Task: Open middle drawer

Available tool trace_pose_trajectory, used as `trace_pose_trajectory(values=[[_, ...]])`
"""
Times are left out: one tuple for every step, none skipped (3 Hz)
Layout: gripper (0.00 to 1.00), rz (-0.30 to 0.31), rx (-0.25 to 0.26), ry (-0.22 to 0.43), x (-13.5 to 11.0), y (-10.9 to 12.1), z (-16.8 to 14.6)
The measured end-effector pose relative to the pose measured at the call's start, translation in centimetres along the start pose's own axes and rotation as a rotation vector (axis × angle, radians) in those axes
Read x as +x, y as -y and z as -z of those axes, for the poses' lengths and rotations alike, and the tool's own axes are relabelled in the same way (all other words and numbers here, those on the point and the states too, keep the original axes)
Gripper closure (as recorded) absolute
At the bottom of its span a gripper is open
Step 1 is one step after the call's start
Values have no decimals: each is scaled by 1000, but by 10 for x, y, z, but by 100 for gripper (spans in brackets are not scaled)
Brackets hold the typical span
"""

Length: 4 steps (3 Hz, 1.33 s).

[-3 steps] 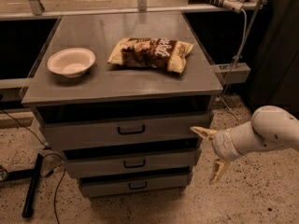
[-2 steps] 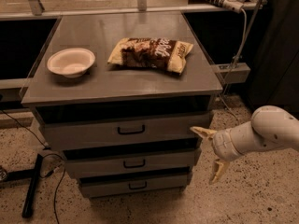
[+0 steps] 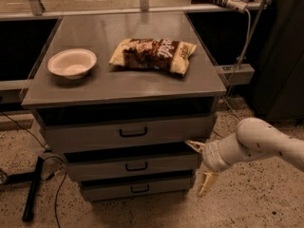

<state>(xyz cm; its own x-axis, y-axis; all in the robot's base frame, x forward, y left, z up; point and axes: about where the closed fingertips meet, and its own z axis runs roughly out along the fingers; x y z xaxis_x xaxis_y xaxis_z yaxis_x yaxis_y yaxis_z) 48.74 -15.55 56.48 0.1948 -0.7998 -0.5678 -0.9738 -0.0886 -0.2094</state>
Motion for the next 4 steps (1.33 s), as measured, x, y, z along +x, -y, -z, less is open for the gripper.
trace_pose_trajectory(values=[[0, -108, -28, 26, -2, -7, -28], [0, -162, -34, 28, -4, -12, -46], [0, -94, 37, -1, -3, -20, -54], [0, -27, 125, -81, 13, -22, -65]])
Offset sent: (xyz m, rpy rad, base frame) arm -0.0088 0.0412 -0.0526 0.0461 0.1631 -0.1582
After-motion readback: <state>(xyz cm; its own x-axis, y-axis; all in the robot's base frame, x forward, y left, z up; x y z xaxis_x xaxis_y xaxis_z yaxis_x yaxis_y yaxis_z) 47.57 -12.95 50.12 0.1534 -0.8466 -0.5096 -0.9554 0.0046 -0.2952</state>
